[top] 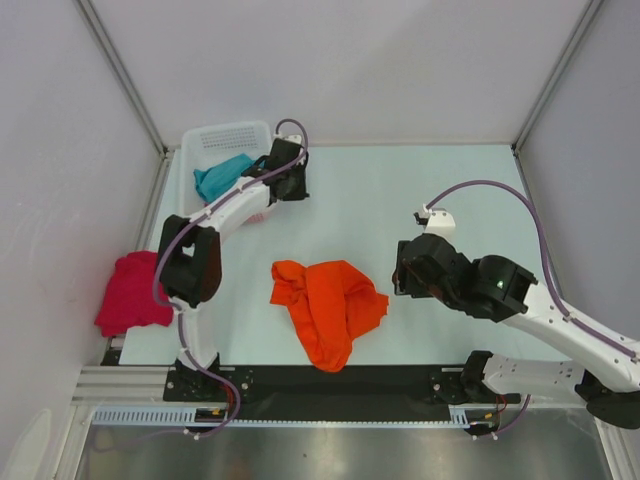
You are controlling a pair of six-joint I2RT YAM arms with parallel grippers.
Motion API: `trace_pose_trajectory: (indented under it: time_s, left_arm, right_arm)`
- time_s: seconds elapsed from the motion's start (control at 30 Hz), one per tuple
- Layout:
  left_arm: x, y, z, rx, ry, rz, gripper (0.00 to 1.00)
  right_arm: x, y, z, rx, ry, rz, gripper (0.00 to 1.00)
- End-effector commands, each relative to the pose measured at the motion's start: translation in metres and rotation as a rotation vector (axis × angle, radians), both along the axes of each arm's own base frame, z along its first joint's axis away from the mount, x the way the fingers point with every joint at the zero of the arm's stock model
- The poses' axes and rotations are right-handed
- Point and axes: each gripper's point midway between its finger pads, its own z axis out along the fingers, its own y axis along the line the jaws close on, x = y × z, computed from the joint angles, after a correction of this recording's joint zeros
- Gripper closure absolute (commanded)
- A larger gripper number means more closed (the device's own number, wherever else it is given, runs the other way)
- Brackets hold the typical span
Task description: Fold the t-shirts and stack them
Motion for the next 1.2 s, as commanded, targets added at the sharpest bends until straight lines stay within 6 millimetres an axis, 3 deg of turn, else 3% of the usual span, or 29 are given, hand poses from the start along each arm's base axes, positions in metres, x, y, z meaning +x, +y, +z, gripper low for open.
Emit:
trace_pose_trajectory:
  time_s: [0.0,0.03,0.07,0.17,0.3,0.33,0.4,0.43,0.57,0.9,1.17]
  left_arm:
    - [0.039,0.007,0.001,0.021,-0.061,0.037,0.94]
    - [0.047,0.007,0.003,0.013,-0.064,0.047,0.94]
    - [0.050,0.008,-0.013,0.011,-0.032,0.063,0.95]
    - [0.062,0.013,-0.030,-0.002,-0.004,0.098,0.95]
    - [0.077,0.031,-0.044,0.048,0.007,0.150,0.95]
    - [0.085,0.033,-0.037,0.051,-0.012,0.155,0.95]
    - [0.091,0.045,-0.046,0.081,0.005,0.171,0.95]
    - [0.098,0.051,-0.040,0.086,-0.013,0.191,0.95]
    - [0.108,0.086,-0.043,0.084,0.006,0.286,0.95]
    - [0.102,0.170,-0.049,0.127,0.065,0.505,0.95]
    - [0.098,0.210,-0.054,0.117,0.095,0.597,0.96]
  right_arm:
    - [-0.002,-0.011,0.015,0.026,-0.021,-0.046,0.47]
    - [-0.003,-0.010,0.015,0.028,-0.018,-0.045,0.47]
    - [-0.004,-0.010,0.016,0.031,-0.015,-0.045,0.47]
    - [-0.006,-0.009,0.019,0.035,-0.011,-0.046,0.47]
    - [-0.008,-0.009,0.017,0.025,0.002,-0.048,0.47]
    - [-0.008,-0.008,0.015,0.024,0.005,-0.045,0.47]
    - [-0.008,-0.006,0.014,0.018,0.010,-0.041,0.47]
    - [-0.007,-0.002,0.012,0.012,0.016,-0.035,0.47]
    - [-0.004,0.008,0.008,-0.007,0.023,-0.012,0.47]
    - [0.007,0.033,-0.002,-0.057,0.031,0.051,0.47]
    - [0.006,0.044,-0.004,-0.047,0.038,0.077,0.47]
